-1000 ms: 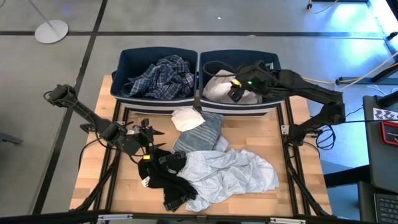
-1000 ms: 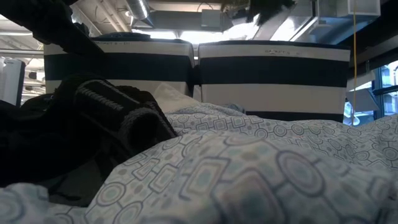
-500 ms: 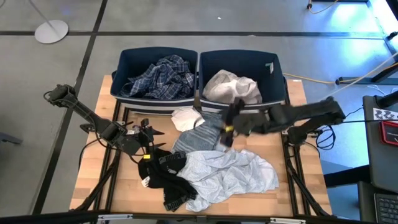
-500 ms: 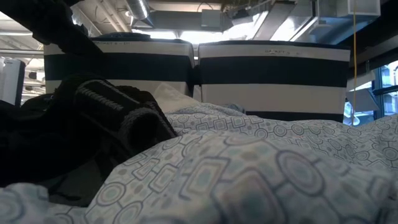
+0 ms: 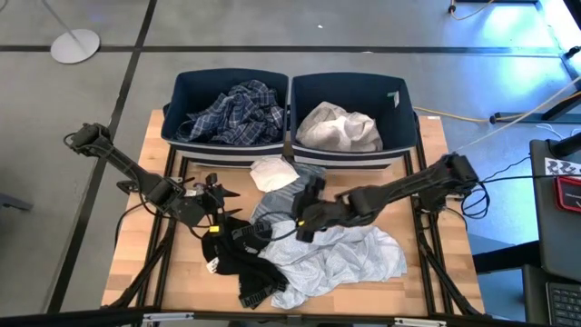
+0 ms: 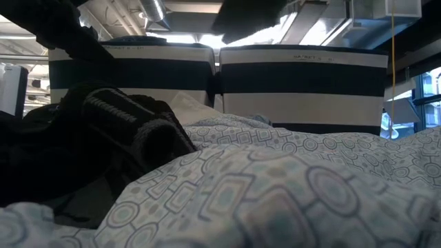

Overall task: Sort clothes
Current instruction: Put the white socks into the right blue laundry bin

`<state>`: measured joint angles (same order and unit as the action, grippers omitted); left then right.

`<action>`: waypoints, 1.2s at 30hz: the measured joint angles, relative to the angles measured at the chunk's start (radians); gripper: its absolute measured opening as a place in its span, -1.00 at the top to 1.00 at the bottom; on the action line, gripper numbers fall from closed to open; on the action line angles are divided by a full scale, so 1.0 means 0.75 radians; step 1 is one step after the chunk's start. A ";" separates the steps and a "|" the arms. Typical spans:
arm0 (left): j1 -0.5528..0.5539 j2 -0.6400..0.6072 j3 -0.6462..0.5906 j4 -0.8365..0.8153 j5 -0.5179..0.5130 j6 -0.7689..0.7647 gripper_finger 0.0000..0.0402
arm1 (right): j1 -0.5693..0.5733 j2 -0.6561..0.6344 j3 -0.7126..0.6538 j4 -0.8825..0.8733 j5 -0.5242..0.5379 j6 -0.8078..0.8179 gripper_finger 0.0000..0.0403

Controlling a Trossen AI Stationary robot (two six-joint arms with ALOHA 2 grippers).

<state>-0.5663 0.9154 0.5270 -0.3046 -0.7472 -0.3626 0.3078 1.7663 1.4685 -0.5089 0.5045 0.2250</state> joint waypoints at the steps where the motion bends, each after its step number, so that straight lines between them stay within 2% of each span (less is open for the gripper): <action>1: 0.000 0.000 0.000 0.000 0.000 0.000 -0.01 | -0.004 0.024 0.000 0.034 0.001 -0.028 -0.40; 9: 0.008 -0.001 0.001 0.002 0.000 0.005 -0.01 | -0.096 0.174 0.000 0.295 0.046 -0.223 -0.40; 18: 0.008 0.000 0.000 0.001 0.000 0.009 -0.01 | -0.267 0.254 0.001 0.317 0.076 -0.242 -0.40; 23: 0.008 0.000 0.001 0.002 0.000 0.009 -0.01 | -0.311 0.304 0.001 0.350 0.203 -0.233 -0.40; 29: 0.008 0.000 0.001 0.001 0.000 0.011 -0.01 | -0.305 0.388 0.001 0.365 0.478 -0.272 -0.40; 32: 0.008 0.000 0.001 0.001 0.000 0.012 -0.01 | -0.321 0.424 0.001 0.366 0.486 -0.242 -0.40; 36: 0.008 0.000 0.000 0.001 0.000 0.012 -0.01 | -0.353 0.458 0.001 0.364 0.406 -0.186 -0.40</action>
<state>-0.5602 0.9154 0.5271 -0.3038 -0.7475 -0.3534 0.0427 2.1095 1.4689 -0.2359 0.8091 0.0853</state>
